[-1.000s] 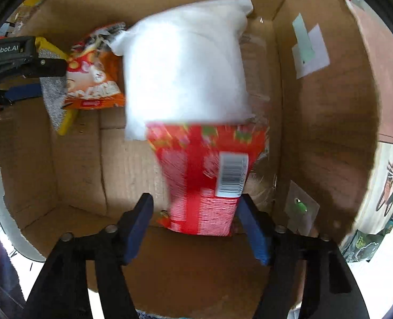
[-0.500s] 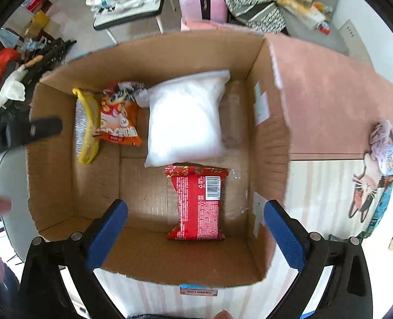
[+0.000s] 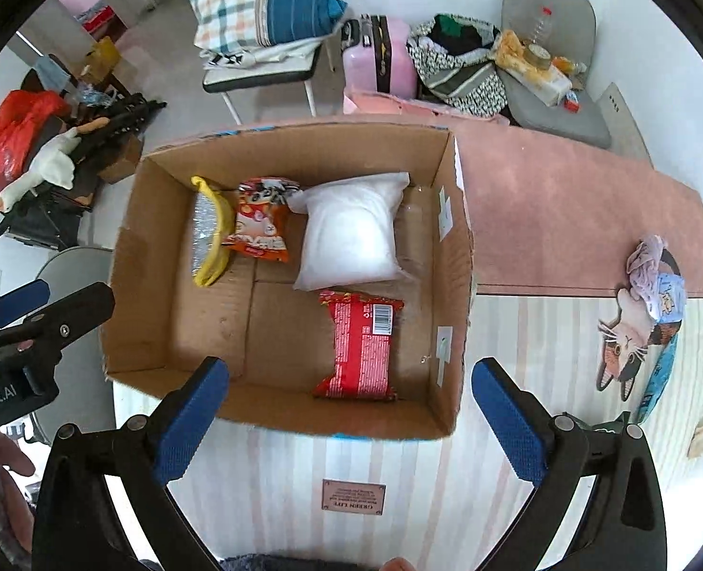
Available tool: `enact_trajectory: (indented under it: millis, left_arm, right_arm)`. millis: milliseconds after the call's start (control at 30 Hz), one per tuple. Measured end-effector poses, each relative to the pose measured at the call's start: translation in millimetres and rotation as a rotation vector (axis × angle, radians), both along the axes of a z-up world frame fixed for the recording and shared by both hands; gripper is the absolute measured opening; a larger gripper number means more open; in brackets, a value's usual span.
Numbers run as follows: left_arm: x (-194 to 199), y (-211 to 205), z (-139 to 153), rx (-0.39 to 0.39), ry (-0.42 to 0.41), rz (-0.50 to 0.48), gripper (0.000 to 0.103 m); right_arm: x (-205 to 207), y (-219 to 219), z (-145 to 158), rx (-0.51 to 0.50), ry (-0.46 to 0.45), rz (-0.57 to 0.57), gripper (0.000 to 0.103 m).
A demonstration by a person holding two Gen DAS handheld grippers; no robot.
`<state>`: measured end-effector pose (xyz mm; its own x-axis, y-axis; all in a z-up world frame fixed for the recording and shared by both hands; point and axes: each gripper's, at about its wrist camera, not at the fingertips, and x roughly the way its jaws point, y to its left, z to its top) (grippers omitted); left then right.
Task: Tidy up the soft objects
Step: 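Grasp the green snack bag with the right gripper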
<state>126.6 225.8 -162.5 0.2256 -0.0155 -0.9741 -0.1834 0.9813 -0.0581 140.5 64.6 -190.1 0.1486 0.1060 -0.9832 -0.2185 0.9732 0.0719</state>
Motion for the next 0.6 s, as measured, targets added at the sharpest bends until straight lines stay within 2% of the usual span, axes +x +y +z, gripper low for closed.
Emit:
enact_trajectory:
  millis: [400, 500, 600]
  left_arm:
    - [-34, -22, 44, 0.026, -0.081, -0.002, 0.093]
    - [-34, -33, 52, 0.037, -0.097, -0.011, 0.093]
    - [-33, -52, 61, 0.088, -0.127, -0.038, 0.093]
  right_arm:
    - [-34, -13, 50, 0.077, -0.062, 0.021, 0.103]
    - [-36, -26, 56, 0.109, -0.065, 0.003, 0.103]
    - [-37, -52, 59, 0.13, -0.076, -0.05, 0.103]
